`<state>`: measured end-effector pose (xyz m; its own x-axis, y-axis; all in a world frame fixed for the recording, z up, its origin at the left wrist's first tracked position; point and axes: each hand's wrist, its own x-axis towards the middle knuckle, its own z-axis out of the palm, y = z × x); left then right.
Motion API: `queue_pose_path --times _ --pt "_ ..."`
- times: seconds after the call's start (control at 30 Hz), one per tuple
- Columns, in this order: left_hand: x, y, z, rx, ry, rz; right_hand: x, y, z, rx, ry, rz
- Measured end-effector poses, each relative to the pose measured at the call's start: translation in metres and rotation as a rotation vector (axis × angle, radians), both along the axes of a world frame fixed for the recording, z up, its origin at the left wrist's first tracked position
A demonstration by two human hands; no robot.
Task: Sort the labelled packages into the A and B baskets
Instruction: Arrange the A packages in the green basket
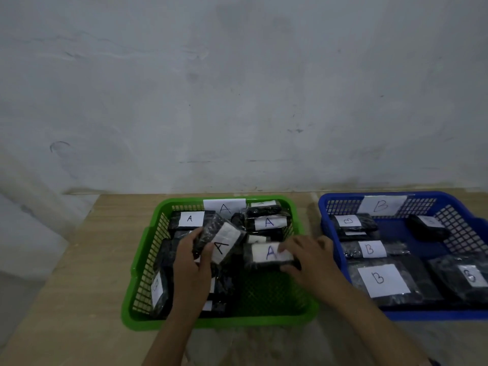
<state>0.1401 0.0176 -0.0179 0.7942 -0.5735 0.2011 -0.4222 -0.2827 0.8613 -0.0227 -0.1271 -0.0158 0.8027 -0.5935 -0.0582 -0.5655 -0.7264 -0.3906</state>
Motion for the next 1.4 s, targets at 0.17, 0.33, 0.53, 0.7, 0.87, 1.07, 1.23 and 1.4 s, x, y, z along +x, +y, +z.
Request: queue_pose_path --times 0.17,0.33,0.53,0.7,0.87,1.07,1.23,1.4 --pt "-0.007 0.0 -0.004 -0.007 -0.03 0.007 0.001 0.02 -0.007 -0.032 0.156 0.124" --pt "-0.006 0.004 -0.002 -0.022 -0.051 0.004 0.012 0.023 -0.013 -0.017 0.443 0.178" --pt "-0.003 0.003 -0.003 -0.024 -0.033 0.018 0.005 0.024 -0.014 0.06 0.448 0.182" --pt "-0.007 0.001 -0.002 -0.023 -0.011 0.001 0.007 0.018 -0.014 0.129 0.444 0.163" --pt "-0.003 0.0 -0.001 -0.04 -0.006 -0.015 0.006 0.012 -0.016 0.086 0.018 -0.012" --pt "0.0 -0.005 -0.01 -0.038 0.038 -0.031 0.023 -0.017 -0.013 0.04 -0.327 -0.262" --pt "0.002 -0.006 -0.017 -0.007 0.079 -0.061 0.049 -0.044 -0.006 0.079 -0.125 -0.272" --pt "0.004 -0.005 -0.015 -0.03 0.068 -0.059 0.06 -0.057 -0.014 0.025 0.008 -0.233"
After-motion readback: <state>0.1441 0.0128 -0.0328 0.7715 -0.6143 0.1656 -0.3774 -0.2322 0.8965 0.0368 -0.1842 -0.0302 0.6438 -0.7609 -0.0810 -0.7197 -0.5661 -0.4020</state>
